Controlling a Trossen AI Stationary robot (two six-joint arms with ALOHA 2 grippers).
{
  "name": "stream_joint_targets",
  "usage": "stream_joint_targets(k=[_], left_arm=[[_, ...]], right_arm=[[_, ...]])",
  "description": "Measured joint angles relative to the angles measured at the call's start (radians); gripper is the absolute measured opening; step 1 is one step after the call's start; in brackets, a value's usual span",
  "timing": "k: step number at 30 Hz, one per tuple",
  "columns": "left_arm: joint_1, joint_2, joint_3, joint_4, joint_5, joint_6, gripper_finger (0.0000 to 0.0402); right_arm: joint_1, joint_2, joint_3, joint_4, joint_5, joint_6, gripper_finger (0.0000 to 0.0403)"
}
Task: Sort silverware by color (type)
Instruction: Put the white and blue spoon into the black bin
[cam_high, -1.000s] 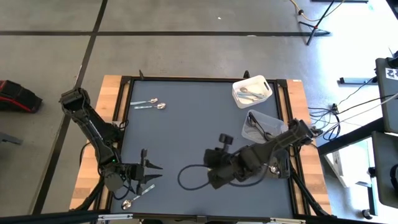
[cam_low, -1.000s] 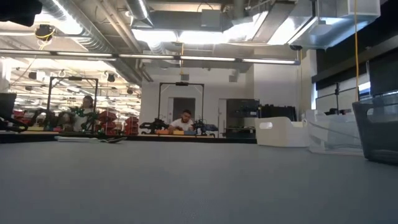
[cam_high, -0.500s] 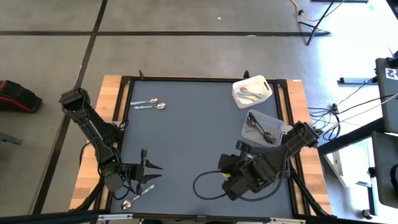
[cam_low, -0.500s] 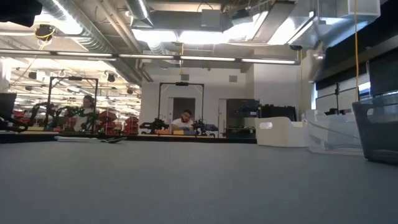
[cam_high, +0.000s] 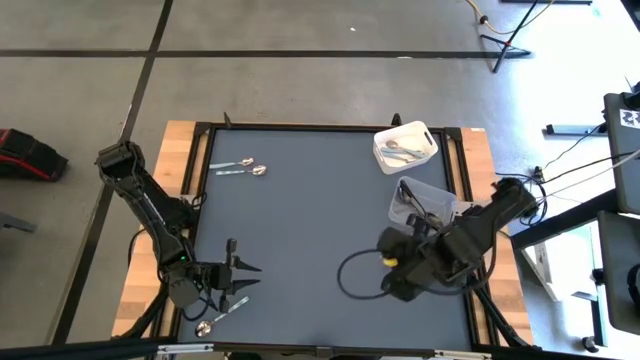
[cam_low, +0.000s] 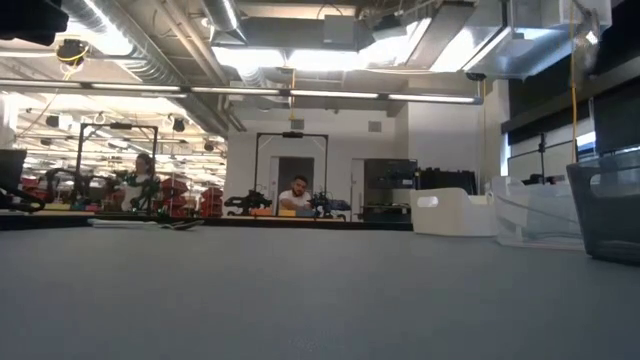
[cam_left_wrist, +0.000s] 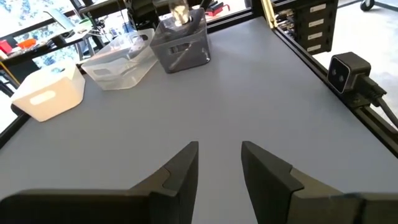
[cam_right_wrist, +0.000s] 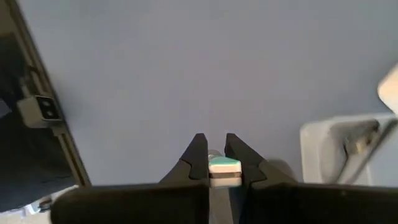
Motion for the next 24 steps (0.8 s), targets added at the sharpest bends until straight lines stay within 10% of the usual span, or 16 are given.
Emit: stream_joint_targets(k=[14, 24], left_arm=[[0.0, 0.0, 0.0, -0.001, 0.0, -0.001, 0.0117], [0.009, 0.0, 0.0, 0.0, 0.0, -0.002, 0.0117]], right_arm=[[0.0, -0.245, -0.631, 0.002, -0.285, 0.303, 0.0014], [0.0, -0.248, -0.811, 0.102, -0.414, 0.347, 0.0029]])
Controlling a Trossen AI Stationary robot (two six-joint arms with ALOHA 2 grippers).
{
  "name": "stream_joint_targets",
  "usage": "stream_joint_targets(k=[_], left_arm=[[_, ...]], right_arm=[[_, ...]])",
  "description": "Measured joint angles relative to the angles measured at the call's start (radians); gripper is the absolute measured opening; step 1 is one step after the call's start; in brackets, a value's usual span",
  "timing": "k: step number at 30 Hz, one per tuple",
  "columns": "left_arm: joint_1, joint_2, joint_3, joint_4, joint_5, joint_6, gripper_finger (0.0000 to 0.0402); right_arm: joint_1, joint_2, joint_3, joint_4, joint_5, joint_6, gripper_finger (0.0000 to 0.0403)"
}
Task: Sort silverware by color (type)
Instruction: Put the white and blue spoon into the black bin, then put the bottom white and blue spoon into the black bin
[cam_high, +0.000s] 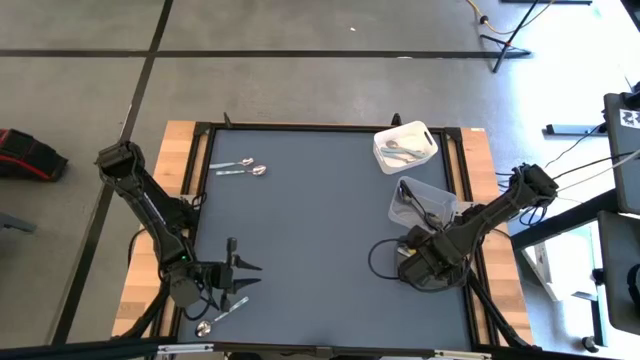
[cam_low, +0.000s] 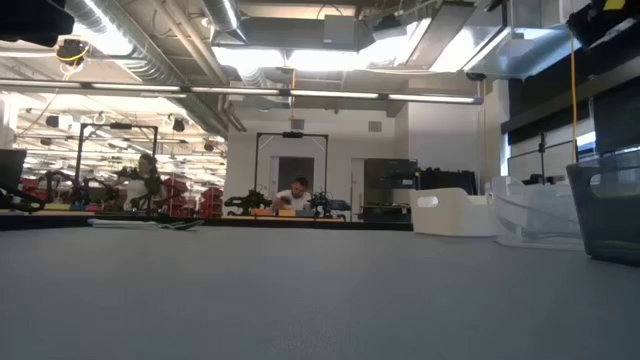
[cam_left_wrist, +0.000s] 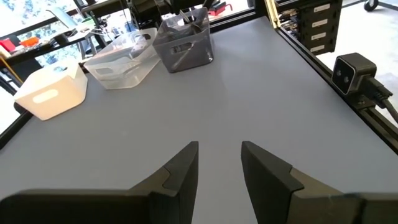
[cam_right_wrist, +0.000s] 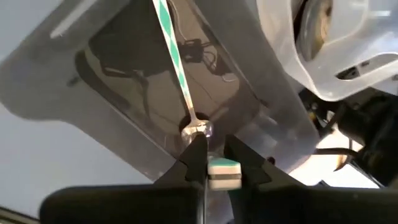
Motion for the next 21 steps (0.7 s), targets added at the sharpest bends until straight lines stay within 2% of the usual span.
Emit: stream_joint_targets(k=[6, 9, 11, 14, 16, 19, 21], left_arm=[[0.0, 0.0, 0.0, 0.0, 0.0, 0.001, 0.0117], [0.002, 0.0, 0.0, 0.0, 0.006, 0.001, 0.0117], [0.002, 0.0, 0.0, 0.0, 0.03, 0.001, 0.0117], [0.002, 0.0, 0.0, 0.001, 0.055, 0.002, 0.0117], [0.002, 0.0, 0.0, 0.002, 0.054, 0.002, 0.0117], [0.014, 0.0, 0.0, 0.016, 0.038, -0.026, 0.0117], [0.034, 0.0, 0.0, 0.016, 0.059, -0.075, 0.0117]], right_arm=[[-0.007, 0.001, -0.002, 0.012, 0.028, -0.001, 0.0094], [-0.022, 0.001, 0.048, 0.003, -0.059, -0.03, 0.013], [-0.021, 0.001, 0.098, 0.013, -0.03, -0.034, 0.0146], [-0.019, 0.001, 0.179, 0.055, 0.13, -0.047, 0.016], [-0.007, 0.001, 0.221, 0.118, 0.295, -0.082, 0.0164], [0.015, 0.0, 0.241, 0.302, 0.584, -0.206, 0.0165], [0.015, 0.0, 0.241, 0.457, 0.688, -0.333, 0.0165]])
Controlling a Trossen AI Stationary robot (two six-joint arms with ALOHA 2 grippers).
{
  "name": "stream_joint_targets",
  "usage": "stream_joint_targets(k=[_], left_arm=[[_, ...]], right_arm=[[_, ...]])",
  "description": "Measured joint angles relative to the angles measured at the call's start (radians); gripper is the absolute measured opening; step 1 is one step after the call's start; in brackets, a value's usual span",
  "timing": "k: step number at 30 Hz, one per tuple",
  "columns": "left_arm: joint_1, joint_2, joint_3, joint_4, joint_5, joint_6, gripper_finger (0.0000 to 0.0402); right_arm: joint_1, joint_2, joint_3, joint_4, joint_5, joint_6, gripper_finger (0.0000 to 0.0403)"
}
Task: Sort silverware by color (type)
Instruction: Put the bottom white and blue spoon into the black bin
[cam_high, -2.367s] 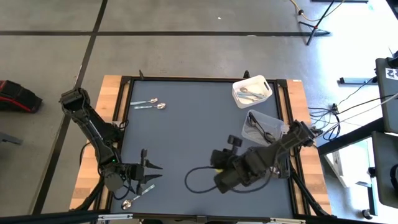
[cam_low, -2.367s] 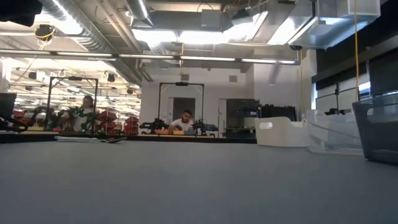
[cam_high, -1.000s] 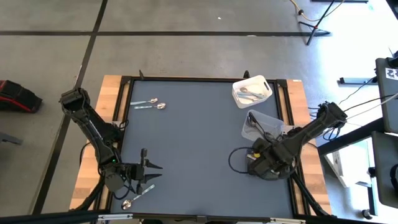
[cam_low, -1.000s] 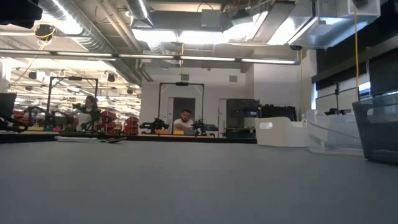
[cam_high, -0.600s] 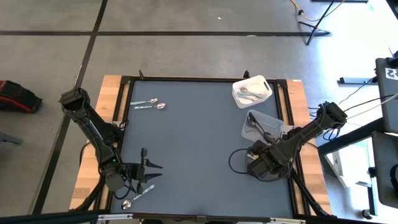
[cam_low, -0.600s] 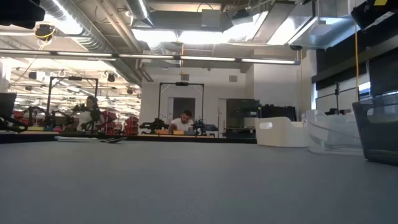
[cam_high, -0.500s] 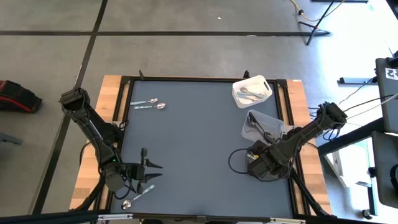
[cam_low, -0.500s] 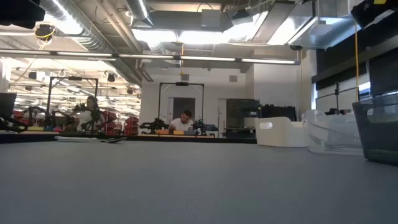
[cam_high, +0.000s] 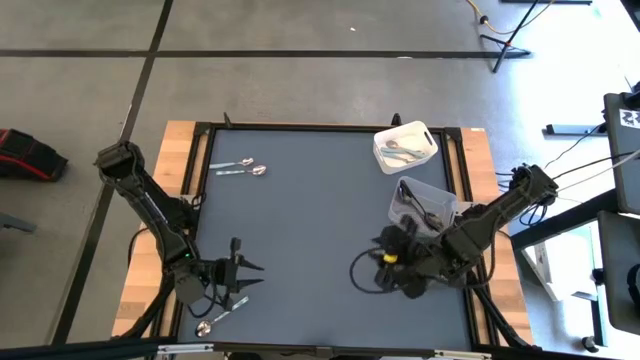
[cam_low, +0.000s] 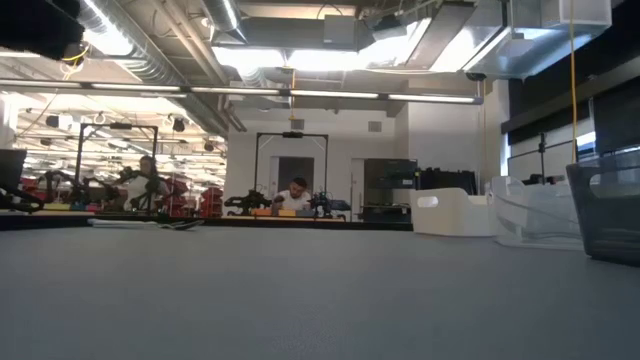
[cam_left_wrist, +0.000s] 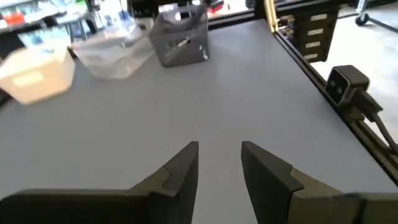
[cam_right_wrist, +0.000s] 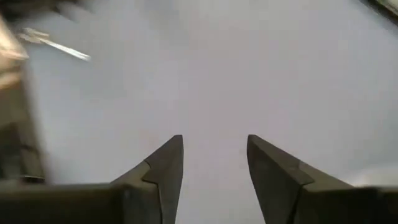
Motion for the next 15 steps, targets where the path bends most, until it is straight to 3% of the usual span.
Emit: stream_joint_targets(k=[5, 10, 15], left_arm=[[0.043, 0.0, 0.0, -0.033, 0.141, -0.085, 0.0139], [0.074, 0.0, 0.0, -0.043, 0.347, -0.156, 0.0168], [0.057, 0.009, 0.018, -0.079, 0.357, -0.203, 0.0167]], right_arm=[[-0.018, 0.006, 0.0, 0.324, -0.047, -0.288, 0.0166], [-0.014, 0.065, 0.0, 0.515, -0.042, -0.526, 0.0166], [-0.008, 0.176, 0.0, 0.706, -0.044, -0.743, 0.0166]])
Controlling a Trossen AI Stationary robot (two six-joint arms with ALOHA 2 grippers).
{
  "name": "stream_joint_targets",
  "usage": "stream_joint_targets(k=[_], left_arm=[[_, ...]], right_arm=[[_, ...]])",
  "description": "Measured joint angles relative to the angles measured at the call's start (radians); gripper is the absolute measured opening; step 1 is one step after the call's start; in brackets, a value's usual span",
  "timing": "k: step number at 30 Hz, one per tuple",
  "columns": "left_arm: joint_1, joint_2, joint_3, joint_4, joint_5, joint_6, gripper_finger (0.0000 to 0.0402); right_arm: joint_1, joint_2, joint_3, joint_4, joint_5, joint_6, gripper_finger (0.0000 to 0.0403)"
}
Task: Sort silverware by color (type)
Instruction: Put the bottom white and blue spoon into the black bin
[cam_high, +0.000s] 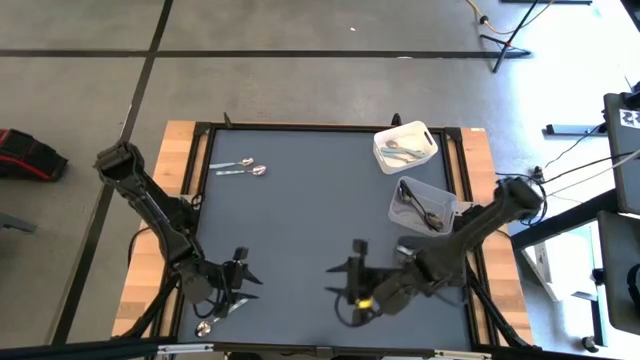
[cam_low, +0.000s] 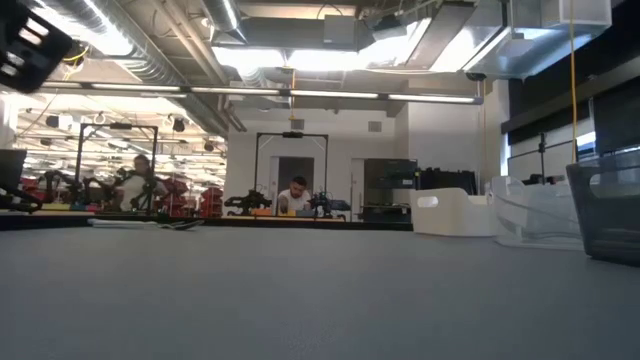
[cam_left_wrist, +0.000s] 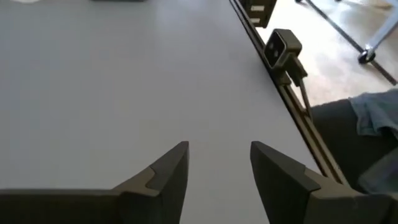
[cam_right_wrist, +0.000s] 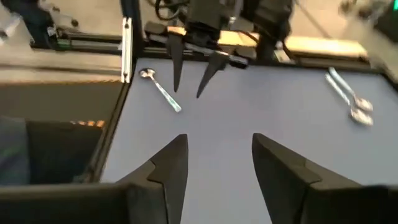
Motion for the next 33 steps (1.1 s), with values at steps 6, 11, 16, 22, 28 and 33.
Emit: stream_joint_targets(k=[6, 11, 16, 22, 28, 33], left_arm=[[-0.038, 0.069, 0.173, -0.289, 0.01, -0.154, 0.0165], [-0.099, 0.145, 0.311, -0.571, 0.093, -0.401, 0.0165], [-0.171, 0.209, 0.342, -0.716, 0.196, -0.672, 0.0165], [-0.23, 0.306, 0.342, -0.752, 0.302, -0.865, 0.0165], [-0.23, 0.386, 0.345, -0.69, 0.314, -0.868, 0.0165], [-0.228, 0.403, 0.347, -0.688, 0.324, -0.864, 0.0165]], right_arm=[[-0.001, 0.14, 0.0, 0.254, 0.004, -0.206, 0.0166], [-0.001, 0.213, 0.0, 0.413, -0.012, -0.268, 0.0166], [-0.001, 0.253, 0.0, 0.448, -0.046, -0.223, 0.0166], [-0.001, 0.267, 0.0, 0.473, -0.058, -0.161, 0.0166], [-0.001, 0.267, 0.0, 0.47, -0.09, -0.135, 0.0166], [-0.001, 0.267, 0.0, 0.46, -0.089, -0.136, 0.0166]])
